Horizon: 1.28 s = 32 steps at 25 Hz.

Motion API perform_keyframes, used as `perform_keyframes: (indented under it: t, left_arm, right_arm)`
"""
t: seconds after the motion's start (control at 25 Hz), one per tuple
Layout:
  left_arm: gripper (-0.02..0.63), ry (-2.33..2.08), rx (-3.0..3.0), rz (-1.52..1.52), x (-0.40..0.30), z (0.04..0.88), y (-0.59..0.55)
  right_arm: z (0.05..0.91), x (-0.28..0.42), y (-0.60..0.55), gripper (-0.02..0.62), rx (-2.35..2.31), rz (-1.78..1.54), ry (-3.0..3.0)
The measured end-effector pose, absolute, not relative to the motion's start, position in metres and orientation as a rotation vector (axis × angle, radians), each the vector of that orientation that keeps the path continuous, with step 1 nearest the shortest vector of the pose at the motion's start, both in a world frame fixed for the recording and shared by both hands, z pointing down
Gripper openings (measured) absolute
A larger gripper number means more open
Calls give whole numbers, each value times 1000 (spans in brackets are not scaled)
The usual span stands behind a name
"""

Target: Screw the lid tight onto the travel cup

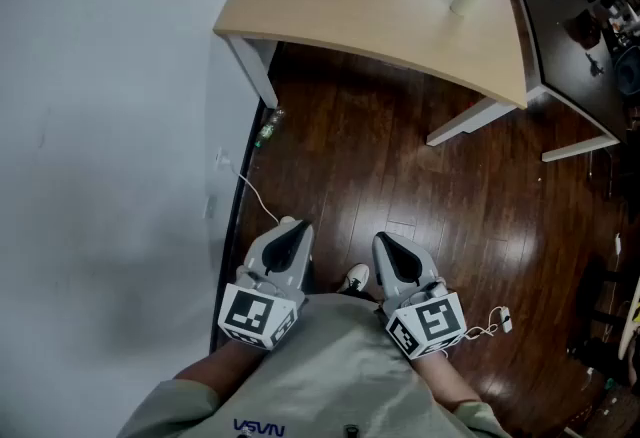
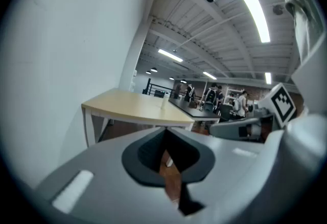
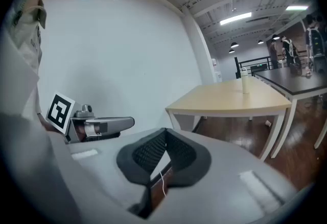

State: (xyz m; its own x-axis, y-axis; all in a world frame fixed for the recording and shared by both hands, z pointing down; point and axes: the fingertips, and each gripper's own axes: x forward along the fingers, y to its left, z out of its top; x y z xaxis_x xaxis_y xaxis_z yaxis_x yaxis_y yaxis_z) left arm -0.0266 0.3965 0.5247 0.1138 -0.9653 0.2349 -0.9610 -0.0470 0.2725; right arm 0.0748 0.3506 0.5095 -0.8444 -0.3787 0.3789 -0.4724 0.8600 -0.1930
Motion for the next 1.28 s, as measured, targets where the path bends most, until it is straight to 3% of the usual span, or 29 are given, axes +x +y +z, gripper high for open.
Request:
perform_keyframes:
  t: [0.32, 1.04, 1.28]
  left_arm:
    - [2, -1850, 2153, -12, -110, 482, 369]
    - [2, -1810, 2160, 31, -159, 513, 290]
    - [2, -1897, 2154, 139, -162, 482, 247]
  right_arm:
    - [472, 5, 328, -2, 816, 396, -2730]
    - [499, -39, 227, -2, 956, 417, -2721]
    - [481, -48, 172, -2, 892, 450, -2792]
